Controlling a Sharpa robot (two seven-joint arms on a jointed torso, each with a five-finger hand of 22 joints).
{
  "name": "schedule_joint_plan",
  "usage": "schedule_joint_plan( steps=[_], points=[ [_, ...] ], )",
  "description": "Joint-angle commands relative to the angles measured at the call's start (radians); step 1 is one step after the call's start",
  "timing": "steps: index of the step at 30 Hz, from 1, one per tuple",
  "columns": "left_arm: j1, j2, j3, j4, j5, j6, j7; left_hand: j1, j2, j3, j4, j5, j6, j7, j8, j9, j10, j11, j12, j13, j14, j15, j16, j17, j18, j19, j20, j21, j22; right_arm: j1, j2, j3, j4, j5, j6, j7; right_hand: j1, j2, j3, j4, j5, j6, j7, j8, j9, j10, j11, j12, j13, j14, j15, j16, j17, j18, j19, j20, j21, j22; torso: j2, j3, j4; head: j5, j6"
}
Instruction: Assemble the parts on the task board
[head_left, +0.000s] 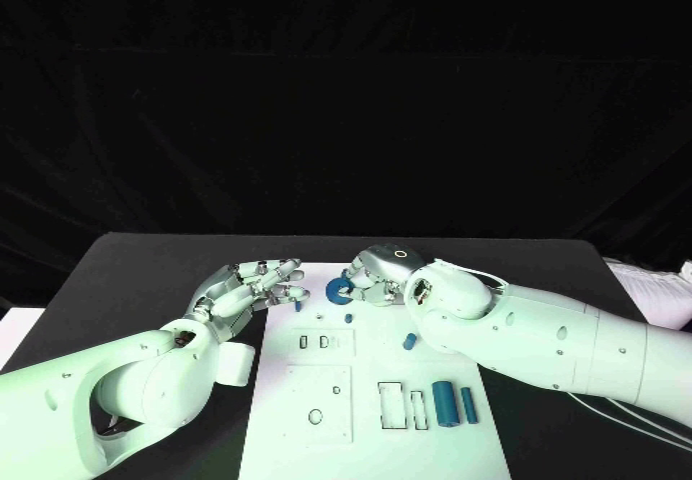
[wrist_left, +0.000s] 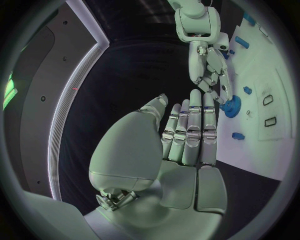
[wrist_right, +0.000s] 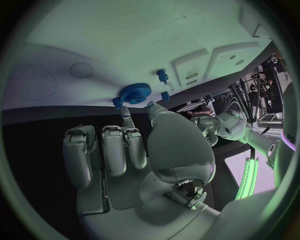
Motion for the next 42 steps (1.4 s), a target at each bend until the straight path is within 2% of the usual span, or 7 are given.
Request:
schedule_joint_plan(
  steps=[1,6,11,13,19,27,42],
  points=[
    [0.001,0.0,0.001,-0.001,0.001,0.019,0.004,0.004,-0.005,0.003,-0.001,-0.006,-0.003,0.004,-0.005,0.0,-0.008,-0.002,-0.003,0.0,-0.006,0.0,-0.006,0.001,0.012,-0.003,0.007,-0.004,-0.002,0.0,-0.049,0.008,0.041,0.093,-0.119,0.07,0.011,-0.014,0.0,-0.01,0.005,0.004,0.005,-0.005,-0.001,0.102,0.007,0.006,0.263,0.077,0.007,0.004,0.119,-0.014,0.106,0.005,0.002,0.263,-0.001,0.0,-0.0045,-0.003,0.003],
    [0.001,-0.001,0.0,-0.003,0.001,0.019,0.004,0.004,-0.005,0.004,-0.002,-0.006,-0.003,0.004,-0.006,0.0,-0.009,-0.002,-0.003,0.0,-0.006,0.0,-0.006,0.001,0.012,-0.003,0.007,-0.004,-0.002,0.005,-0.162,0.018,0.093,0.259,-0.085,0.18,0.082,-0.038,0.014,-0.058,0.016,0.013,0.005,-0.003,-0.001,0.102,0.007,0.006,0.263,0.076,0.007,0.003,0.119,-0.014,0.106,0.006,0.002,0.263,-0.005,0.0003,-0.0131,-0.008,0.008],
    [0.001,0.0,0.0,-0.005,0.001,0.019,0.004,0.004,-0.005,0.004,-0.002,-0.006,-0.003,0.004,-0.006,0.0,-0.009,-0.002,-0.003,0.0,-0.006,0.0,-0.006,0.001,0.012,-0.003,0.007,-0.004,-0.002,0.008,-0.271,0.022,0.094,0.409,-0.048,0.285,0.165,-0.062,0.026,-0.131,0.029,0.019,0.007,-0.004,-0.001,0.102,0.008,0.006,0.263,0.076,0.007,0.003,0.119,-0.014,0.106,0.006,0.002,0.263,-0.009,0.0033,-0.0253,-0.013,0.014],
    [0.001,0.002,0.0,-0.006,0.001,0.019,0.004,0.004,-0.004,0.004,-0.002,-0.006,-0.003,0.004,-0.006,0.0,-0.009,-0.002,-0.003,0.0,-0.006,0.0,-0.006,0.001,0.012,-0.003,0.007,-0.004,-0.002,0.006,-0.297,0.022,0.088,0.43,-0.047,0.304,0.18,-0.065,0.028,-0.145,0.022,0.019,0.008,-0.005,-0.002,0.102,0.009,0.006,0.263,0.076,0.008,0.002,0.119,-0.014,0.106,0.007,0.002,0.263,-0.009,0.0046,-0.0255,-0.023,0.018],
    [0.0,0.01,-0.001,-0.011,0.001,0.02,0.004,0.004,-0.004,0.004,-0.002,-0.006,-0.003,0.004,-0.006,0.0,-0.009,-0.002,-0.003,0.0,-0.006,0.0,-0.006,0.001,0.012,-0.003,0.007,-0.004,-0.002,-0.001,-0.36,0.018,0.062,0.466,-0.033,0.339,0.181,-0.088,0.004,-0.162,0.03,0.013,0.009,-0.006,-0.003,0.102,0.01,0.006,0.263,0.076,0.009,0.002,0.12,-0.014,0.106,0.008,0.002,0.263,-0.01,0.0065,-0.0252,-0.021,0.013],
    [0.0,0.013,-0.001,-0.017,0.001,0.02,0.004,0.004,-0.004,0.004,-0.002,-0.006,-0.003,0.004,-0.006,0.0,-0.009,-0.002,-0.003,0.0,-0.006,0.0,-0.006,0.001,0.012,-0.003,0.007,-0.004,-0.002,-0.022,-0.377,0.013,0.027,0.48,-0.018,0.35,0.177,-0.093,-0.008,-0.164,0.039,0.011,0.009,-0.006,-0.003,0.102,0.01,0.006,0.263,0.076,0.009,0.002,0.12,-0.014,0.106,0.008,0.002,0.263,-0.008,0.0066,-0.0242,-0.019,0.008],
    [-0.001,0.014,-0.002,-0.021,0.001,0.02,0.003,0.004,-0.004,0.004,-0.002,-0.006,-0.003,0.004,-0.006,0.0,-0.009,-0.002,-0.003,0.0,-0.006,0.0,-0.006,0.001,0.012,-0.003,0.007,-0.004,-0.002,-0.047,-0.335,0.013,-0.042,0.484,-0.007,0.349,0.175,-0.093,-0.015,-0.164,0.044,0.011,0.008,-0.005,-0.002,0.102,0.01,0.006,0.263,0.076,0.009,0.002,0.12,-0.014,0.106,0.008,0.002,0.263,-0.009,0.0036,-0.0251,-0.005,-0.005]
  ],
)
